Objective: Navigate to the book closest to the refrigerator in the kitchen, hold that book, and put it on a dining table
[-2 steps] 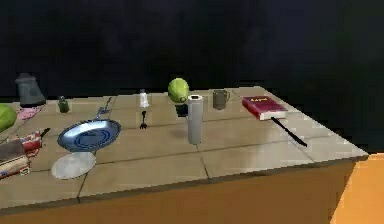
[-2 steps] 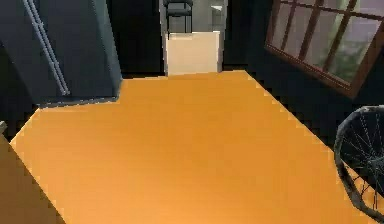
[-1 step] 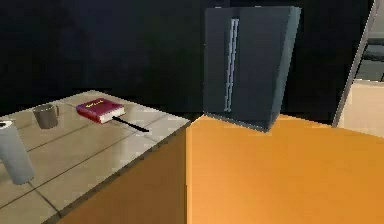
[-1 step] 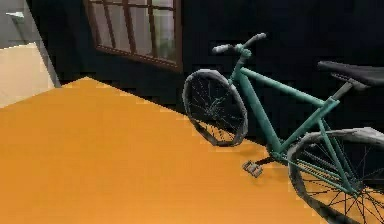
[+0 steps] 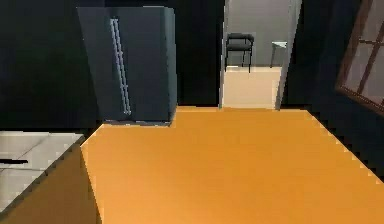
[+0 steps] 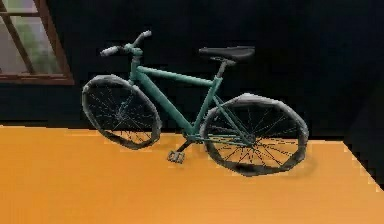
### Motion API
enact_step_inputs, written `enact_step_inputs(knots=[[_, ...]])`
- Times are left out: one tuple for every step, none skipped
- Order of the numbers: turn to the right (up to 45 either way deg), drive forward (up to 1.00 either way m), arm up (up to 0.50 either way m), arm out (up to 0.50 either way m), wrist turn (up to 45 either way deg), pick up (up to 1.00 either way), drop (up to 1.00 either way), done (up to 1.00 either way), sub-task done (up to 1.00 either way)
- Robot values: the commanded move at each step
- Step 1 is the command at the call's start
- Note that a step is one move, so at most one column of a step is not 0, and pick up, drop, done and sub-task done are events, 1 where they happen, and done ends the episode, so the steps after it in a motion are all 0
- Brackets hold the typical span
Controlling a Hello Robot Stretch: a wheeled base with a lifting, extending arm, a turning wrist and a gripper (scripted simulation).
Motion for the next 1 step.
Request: enact_step_inputs(knots=[[0.0,0.60,0.00,0.00,0.0,0.00,0.00,0.00,0.00]])
